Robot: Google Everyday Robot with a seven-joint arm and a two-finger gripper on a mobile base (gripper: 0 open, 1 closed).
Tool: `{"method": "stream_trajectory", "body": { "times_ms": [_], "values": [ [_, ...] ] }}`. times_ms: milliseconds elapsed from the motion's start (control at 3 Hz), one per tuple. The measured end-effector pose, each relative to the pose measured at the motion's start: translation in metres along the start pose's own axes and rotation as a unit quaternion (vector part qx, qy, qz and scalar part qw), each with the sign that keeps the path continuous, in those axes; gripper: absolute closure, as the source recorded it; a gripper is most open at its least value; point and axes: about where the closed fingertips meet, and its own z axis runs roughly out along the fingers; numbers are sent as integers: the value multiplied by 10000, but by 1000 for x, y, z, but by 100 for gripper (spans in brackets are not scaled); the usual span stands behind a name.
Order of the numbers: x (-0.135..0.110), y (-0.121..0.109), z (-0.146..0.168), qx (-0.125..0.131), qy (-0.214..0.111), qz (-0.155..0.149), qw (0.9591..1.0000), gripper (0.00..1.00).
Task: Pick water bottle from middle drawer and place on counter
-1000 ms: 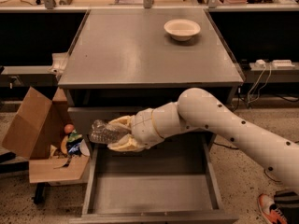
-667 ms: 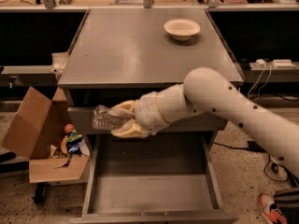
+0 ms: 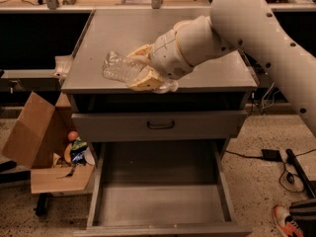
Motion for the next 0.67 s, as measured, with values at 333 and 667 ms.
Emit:
{"method": "stream_trajectory", "body": {
  "times_ms": [333,667],
  "values": [
    [0,0,0,1,0,3,10000,100],
    [16,-15,-7,71,48,311,9995,100]
  ]
}}
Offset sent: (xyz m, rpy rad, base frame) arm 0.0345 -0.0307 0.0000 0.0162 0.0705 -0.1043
